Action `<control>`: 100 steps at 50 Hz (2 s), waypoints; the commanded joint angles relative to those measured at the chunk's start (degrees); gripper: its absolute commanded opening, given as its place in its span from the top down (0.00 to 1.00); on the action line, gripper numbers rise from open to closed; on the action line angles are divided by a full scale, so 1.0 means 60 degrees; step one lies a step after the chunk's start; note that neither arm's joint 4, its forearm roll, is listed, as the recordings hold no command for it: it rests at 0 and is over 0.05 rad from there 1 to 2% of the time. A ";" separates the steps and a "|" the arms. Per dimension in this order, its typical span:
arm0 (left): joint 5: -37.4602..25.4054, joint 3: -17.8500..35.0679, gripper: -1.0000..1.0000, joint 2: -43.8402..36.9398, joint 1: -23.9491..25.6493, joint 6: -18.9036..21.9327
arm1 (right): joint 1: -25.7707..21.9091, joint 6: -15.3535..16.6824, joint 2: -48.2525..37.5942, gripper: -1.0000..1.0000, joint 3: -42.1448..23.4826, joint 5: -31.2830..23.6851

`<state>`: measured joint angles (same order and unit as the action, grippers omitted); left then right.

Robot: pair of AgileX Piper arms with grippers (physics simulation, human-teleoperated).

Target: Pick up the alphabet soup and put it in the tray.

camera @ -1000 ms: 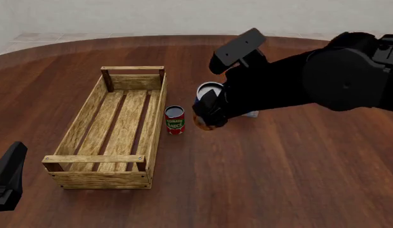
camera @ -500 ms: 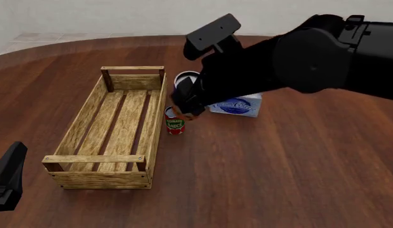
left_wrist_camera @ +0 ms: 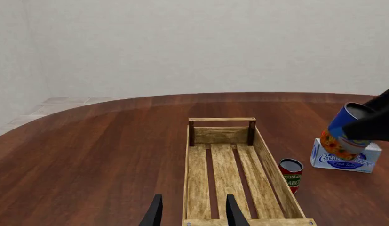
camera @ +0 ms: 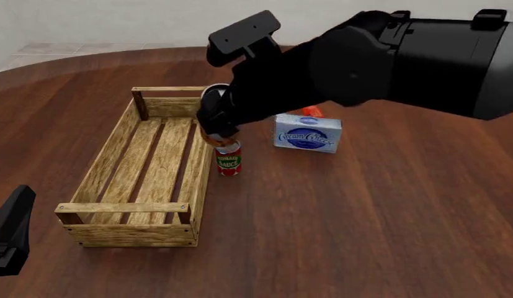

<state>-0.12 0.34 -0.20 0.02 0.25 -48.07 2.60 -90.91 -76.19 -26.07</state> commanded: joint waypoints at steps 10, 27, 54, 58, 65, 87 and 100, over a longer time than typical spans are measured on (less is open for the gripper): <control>-0.0013 0.0010 0.00 0.0006 0.0003 0.0007 | -0.0089 -0.0250 -0.0753 1.00 -0.0885 0.0041; -0.0014 0.0010 0.00 0.0006 0.0005 0.0005 | -0.0232 -0.0268 -0.1383 1.00 -0.1521 0.0011; -0.0012 0.0010 0.00 0.0007 0.0004 0.0006 | -0.0286 -0.0307 -0.2522 1.00 -0.2602 0.0081; -0.0012 0.0010 0.00 0.0007 0.0004 0.0008 | -0.0284 -0.0335 -0.2705 1.00 -0.2724 0.0120; -0.0013 0.0010 0.00 0.0007 0.0005 0.0006 | -0.0281 -0.0411 -0.2941 1.00 -0.2888 0.0208; -0.0013 0.0010 0.00 0.0006 0.0005 0.0006 | -0.0294 -0.0474 -0.3761 1.00 -0.3365 0.0342; -0.0013 0.0010 0.00 0.0007 0.0004 0.0008 | -0.0325 -0.0581 -0.4274 1.00 -0.3681 0.0412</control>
<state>-0.12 0.34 -0.20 0.01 0.25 -49.78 0.51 -114.66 -96.45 -23.91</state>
